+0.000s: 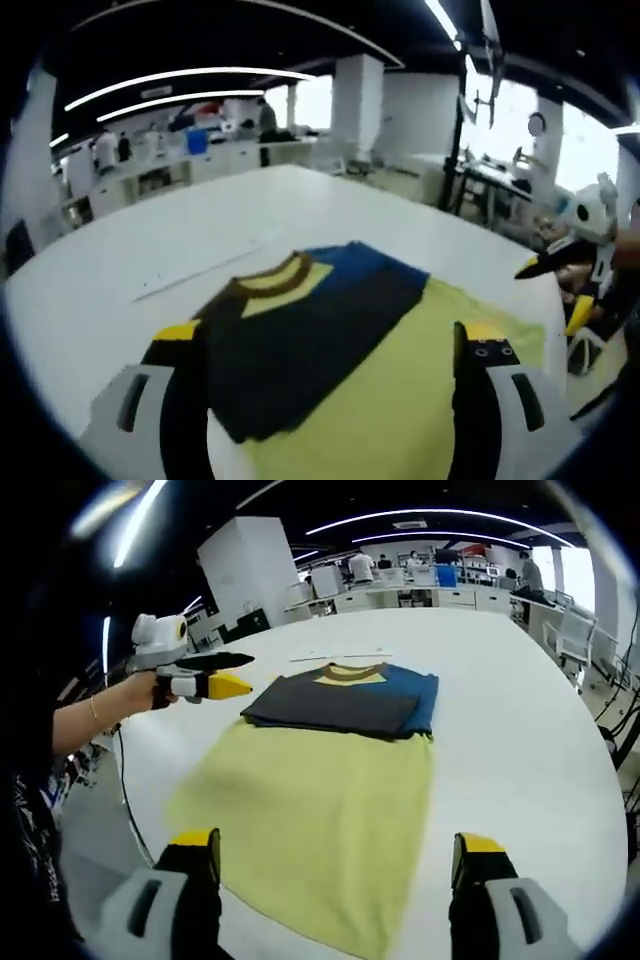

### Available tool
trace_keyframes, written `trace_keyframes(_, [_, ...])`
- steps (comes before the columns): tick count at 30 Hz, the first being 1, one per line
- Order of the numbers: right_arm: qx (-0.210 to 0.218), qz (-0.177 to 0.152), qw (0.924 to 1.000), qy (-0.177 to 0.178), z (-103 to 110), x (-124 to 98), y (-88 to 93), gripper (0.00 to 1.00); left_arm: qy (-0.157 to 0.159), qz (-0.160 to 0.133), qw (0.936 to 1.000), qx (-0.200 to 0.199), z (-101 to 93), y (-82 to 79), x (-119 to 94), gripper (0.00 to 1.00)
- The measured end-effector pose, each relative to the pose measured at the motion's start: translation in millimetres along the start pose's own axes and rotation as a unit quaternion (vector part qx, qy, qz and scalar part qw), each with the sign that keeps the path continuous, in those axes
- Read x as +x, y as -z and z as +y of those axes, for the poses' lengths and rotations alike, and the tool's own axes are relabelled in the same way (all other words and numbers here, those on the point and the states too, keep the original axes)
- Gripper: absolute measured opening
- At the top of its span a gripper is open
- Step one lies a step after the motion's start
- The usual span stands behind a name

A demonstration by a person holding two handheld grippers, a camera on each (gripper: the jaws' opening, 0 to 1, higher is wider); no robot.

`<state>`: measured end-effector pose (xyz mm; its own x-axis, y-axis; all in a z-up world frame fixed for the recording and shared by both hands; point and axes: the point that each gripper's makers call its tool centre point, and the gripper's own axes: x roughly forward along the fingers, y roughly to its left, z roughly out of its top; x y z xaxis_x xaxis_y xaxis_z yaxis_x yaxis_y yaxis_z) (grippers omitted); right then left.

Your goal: Fold the garment on the visible template until the final outline fits inside the template.

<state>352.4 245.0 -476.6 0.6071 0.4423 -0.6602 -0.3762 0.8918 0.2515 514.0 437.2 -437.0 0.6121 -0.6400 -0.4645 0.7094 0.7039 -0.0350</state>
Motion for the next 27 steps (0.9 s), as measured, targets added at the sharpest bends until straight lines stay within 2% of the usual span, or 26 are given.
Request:
trace_keyframes(9, [-0.004,0.011,0.9999,0.001,1,-3,10.9,0.91,-0.006,0.000,0.9998,0.017,-8.1,20.9,-39,0.99])
trace_keyframes(14, [-0.005,0.020,0.9998,0.003,0,-6,18.7,0.90,-0.004,0.017,0.9995,0.026,-15.7,42.5,-56,0.95])
trace_keyframes(22, [-0.011,0.041,0.9990,0.014,-3,-6,36.7,0.88,-0.020,0.033,0.9993,0.006,-22.6,77.6,-84,0.89])
trace_keyframes(27, [-0.021,0.057,0.9979,0.022,-3,-8,48.7,0.84,-0.026,0.039,0.9989,-0.001,-31.8,96.3,-100,0.80])
